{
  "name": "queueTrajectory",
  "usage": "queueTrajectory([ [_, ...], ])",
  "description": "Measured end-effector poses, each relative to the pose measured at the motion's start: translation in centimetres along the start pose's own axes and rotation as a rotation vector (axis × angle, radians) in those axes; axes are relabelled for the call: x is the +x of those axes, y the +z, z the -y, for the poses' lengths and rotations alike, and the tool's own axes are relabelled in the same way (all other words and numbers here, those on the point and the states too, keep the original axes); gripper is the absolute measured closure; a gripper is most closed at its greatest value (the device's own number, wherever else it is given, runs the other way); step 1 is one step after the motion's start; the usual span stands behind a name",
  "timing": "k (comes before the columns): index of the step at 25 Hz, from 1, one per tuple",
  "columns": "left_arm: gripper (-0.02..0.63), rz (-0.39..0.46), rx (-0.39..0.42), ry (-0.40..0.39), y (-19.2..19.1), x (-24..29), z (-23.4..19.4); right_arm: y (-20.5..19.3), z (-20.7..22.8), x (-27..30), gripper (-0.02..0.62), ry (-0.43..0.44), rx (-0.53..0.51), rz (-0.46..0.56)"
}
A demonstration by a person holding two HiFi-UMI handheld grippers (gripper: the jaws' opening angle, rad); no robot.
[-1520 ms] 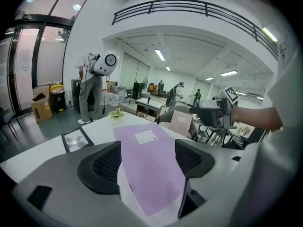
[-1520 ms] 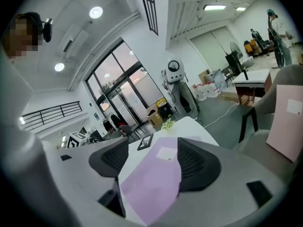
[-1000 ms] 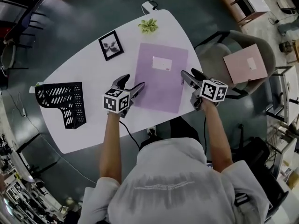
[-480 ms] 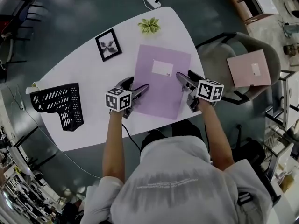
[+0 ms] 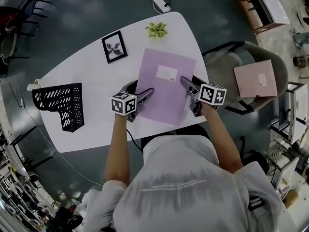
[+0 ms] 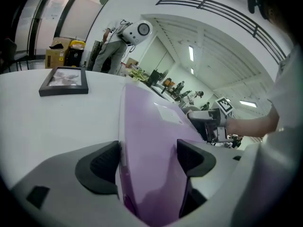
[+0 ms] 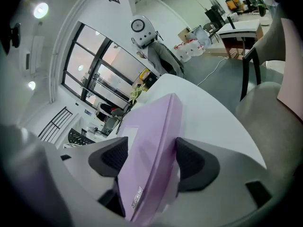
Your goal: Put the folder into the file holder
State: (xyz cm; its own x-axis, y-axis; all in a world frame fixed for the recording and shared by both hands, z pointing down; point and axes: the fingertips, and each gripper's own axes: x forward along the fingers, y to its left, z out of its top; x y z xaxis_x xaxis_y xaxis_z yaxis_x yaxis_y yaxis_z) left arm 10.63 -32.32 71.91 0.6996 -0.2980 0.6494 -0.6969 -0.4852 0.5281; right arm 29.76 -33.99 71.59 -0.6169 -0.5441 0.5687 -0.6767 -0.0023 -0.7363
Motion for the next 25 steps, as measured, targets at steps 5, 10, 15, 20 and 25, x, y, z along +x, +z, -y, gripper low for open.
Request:
queueTrajectory([
  [5,0.216,0.003,-0.011,0.014,0.1,0.1,0.1,0.5,-0.7,0.2,0.255,0.045,0.011,0.008],
  [10,0.207,0.061,-0.034,0.011,0.7,0.4,1.4,3.4,-0.5,-1.1,0.245,0.148,0.179,0.191],
  [15,0.199,0.105,-0.032,0.012,0.6,0.8,2.6,5.1,-0.2,-2.0,0.247,0.19,0.22,0.251],
  [20,0.199,0.143,-0.023,0.024,0.6,0.4,2.7,5.3,-0.3,-1.9,0.25,0.232,0.279,0.254],
  [25,0.198,0.158,-0.04,0.034,0.4,0.4,2.6,5.3,0.7,-2.3,0.287,0.257,0.386,0.257],
])
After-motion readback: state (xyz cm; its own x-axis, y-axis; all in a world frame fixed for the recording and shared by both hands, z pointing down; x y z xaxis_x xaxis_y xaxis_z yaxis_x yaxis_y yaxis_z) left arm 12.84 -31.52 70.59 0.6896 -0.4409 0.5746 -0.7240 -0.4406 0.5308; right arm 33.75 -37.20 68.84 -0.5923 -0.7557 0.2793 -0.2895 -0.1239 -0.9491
